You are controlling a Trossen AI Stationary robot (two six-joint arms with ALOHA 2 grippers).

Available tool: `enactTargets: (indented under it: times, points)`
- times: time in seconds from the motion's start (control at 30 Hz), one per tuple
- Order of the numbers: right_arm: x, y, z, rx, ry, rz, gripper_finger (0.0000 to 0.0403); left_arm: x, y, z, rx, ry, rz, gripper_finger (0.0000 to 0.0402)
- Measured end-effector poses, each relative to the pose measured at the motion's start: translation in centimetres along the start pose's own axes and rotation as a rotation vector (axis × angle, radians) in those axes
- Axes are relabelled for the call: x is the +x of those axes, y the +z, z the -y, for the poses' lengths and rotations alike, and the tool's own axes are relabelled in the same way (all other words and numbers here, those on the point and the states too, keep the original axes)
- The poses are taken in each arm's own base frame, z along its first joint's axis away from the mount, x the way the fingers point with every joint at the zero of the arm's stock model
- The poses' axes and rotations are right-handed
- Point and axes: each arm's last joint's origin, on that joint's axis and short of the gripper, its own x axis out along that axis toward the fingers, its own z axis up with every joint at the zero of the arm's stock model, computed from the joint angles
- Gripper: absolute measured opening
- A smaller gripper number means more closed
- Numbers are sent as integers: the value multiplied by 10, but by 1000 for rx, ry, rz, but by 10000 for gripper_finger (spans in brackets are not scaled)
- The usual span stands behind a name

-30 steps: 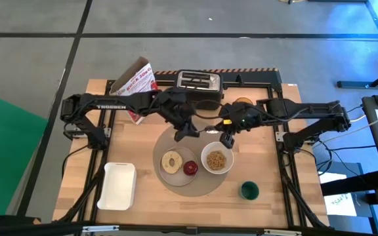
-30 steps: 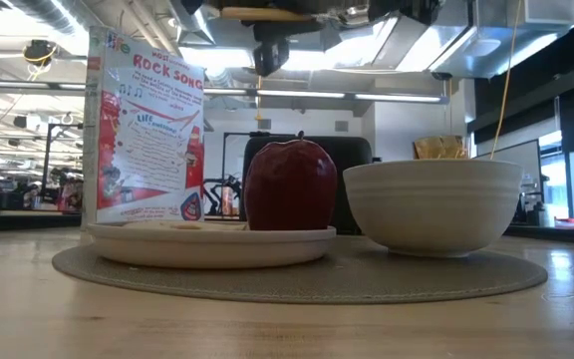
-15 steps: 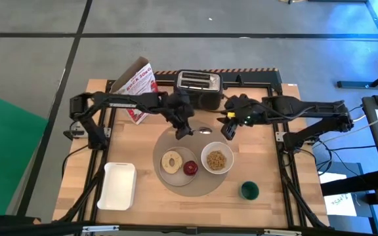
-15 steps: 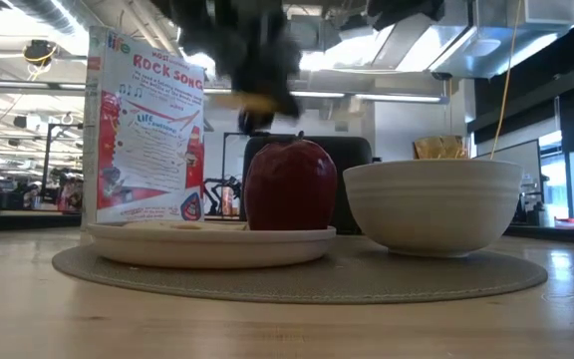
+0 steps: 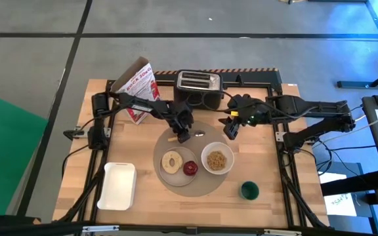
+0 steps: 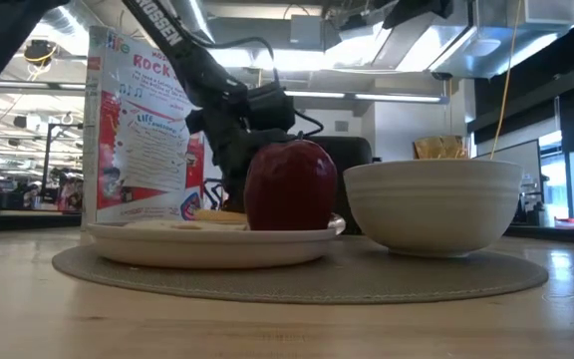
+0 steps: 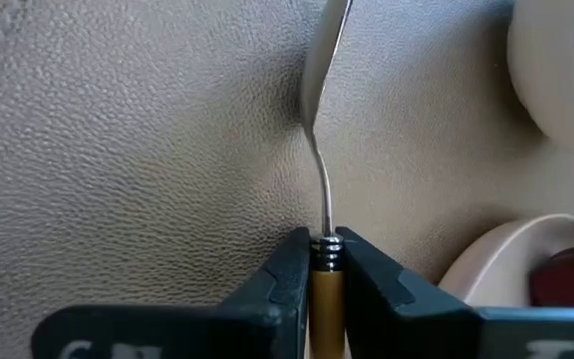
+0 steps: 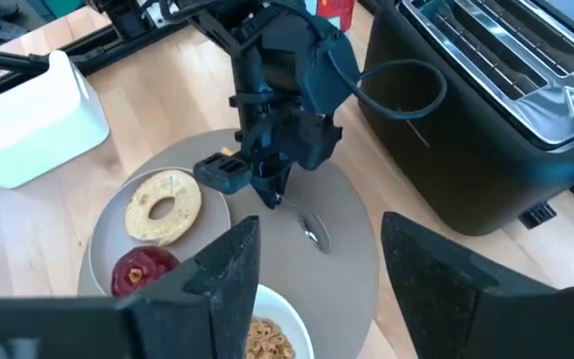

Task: Arrange a breakfast setting
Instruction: Put the yellow spoon on the top of the gray placemat, then return to Home Position

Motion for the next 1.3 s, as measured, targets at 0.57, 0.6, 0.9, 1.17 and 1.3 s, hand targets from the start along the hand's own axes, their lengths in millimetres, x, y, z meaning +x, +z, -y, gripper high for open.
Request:
enactTargets:
  times: [0.57, 0.6, 0.9, 1.17, 1.3]
  points:
    - [-25, 1, 11, 93, -45, 98, 227, -63, 11, 35, 67, 45, 163, 157]
    - [-31, 2, 13, 94, -40, 130, 227, -76, 12, 41, 81, 39, 203, 160]
    - [-73, 3, 15, -123, 311, 497, 109, -205, 3, 133, 416, -67, 806, 121]
    - [-40, -68, 39, -84, 467, 669, 13, -218, -51, 160, 472, -144, 990, 8]
    - [-14, -111, 54, -118, 486, 623, 9, -178, -88, 139, 446, -153, 944, 3]
